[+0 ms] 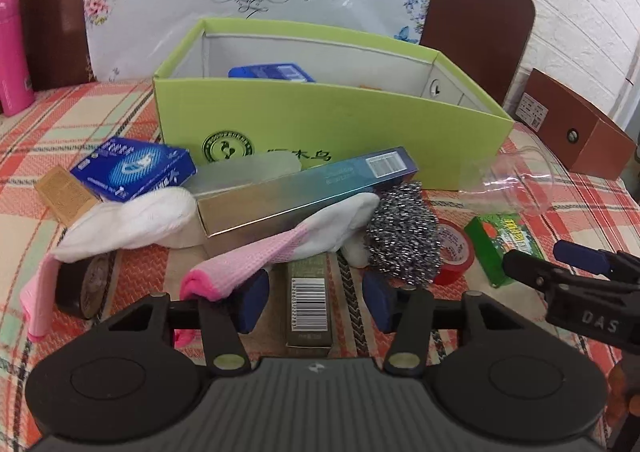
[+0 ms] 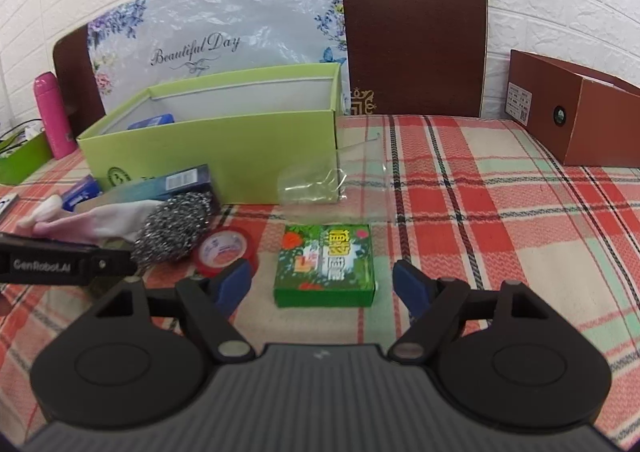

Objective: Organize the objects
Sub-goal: 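Grasp the small green-gray box with the left gripper while the right grasps the green candy box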

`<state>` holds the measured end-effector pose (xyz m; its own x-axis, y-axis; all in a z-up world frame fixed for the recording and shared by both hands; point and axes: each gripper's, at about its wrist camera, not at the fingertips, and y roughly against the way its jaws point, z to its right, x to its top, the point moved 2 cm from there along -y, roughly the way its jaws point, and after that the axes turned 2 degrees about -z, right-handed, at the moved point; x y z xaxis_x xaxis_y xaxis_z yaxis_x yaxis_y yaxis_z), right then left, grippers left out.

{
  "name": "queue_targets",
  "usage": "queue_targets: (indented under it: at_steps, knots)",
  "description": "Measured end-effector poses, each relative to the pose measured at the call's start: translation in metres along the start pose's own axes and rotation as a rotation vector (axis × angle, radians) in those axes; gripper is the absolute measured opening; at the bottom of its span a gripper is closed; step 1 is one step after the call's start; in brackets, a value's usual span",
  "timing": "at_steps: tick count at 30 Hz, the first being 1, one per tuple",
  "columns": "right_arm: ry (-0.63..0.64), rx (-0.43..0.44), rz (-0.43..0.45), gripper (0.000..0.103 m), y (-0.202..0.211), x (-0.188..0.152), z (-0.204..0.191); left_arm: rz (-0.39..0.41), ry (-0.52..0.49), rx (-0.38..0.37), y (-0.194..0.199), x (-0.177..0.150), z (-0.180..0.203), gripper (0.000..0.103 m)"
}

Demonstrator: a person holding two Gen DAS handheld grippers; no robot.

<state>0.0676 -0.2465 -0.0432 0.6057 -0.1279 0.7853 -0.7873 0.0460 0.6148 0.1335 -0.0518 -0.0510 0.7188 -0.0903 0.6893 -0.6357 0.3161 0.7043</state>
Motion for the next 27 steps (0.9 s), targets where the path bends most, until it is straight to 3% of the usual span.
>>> queue_targets:
  at_steps: [3,4,5,7,10,15,20,27]
  knots:
    - [0.019,-0.024,-0.025,0.078,-0.019,0.001,-0.001,0.008,0.005,-0.008,-0.001,-0.002,-0.003,0.049]
    - [0.022,-0.031,-0.033,0.075,-0.025,0.001,-0.001,0.007,-0.01,-0.003,-0.001,-0.002,-0.003,0.037]
    - [0.022,-0.034,-0.042,0.061,-0.031,0.0,-0.001,0.003,-0.023,-0.002,0.0,-0.003,-0.003,0.029]
    - [0.015,-0.022,-0.047,0.06,-0.035,-0.003,0.0,-0.009,-0.015,-0.025,0.003,-0.004,-0.007,0.023]
    - [0.042,0.003,-0.05,0.06,-0.028,-0.009,-0.008,-0.03,-0.009,-0.057,0.011,-0.01,-0.01,0.023]
    - [0.137,0.07,-0.082,0.06,-0.003,-0.028,-0.03,-0.052,-0.113,-0.105,0.029,-0.028,-0.004,0.023]
    - [0.204,0.189,-0.105,0.062,0.022,-0.045,-0.047,-0.048,-0.109,-0.093,0.034,-0.034,-0.003,0.024]
    - [0.189,0.166,-0.092,0.066,0.023,-0.04,-0.054,-0.049,-0.1,-0.114,0.036,-0.034,0.001,0.024]
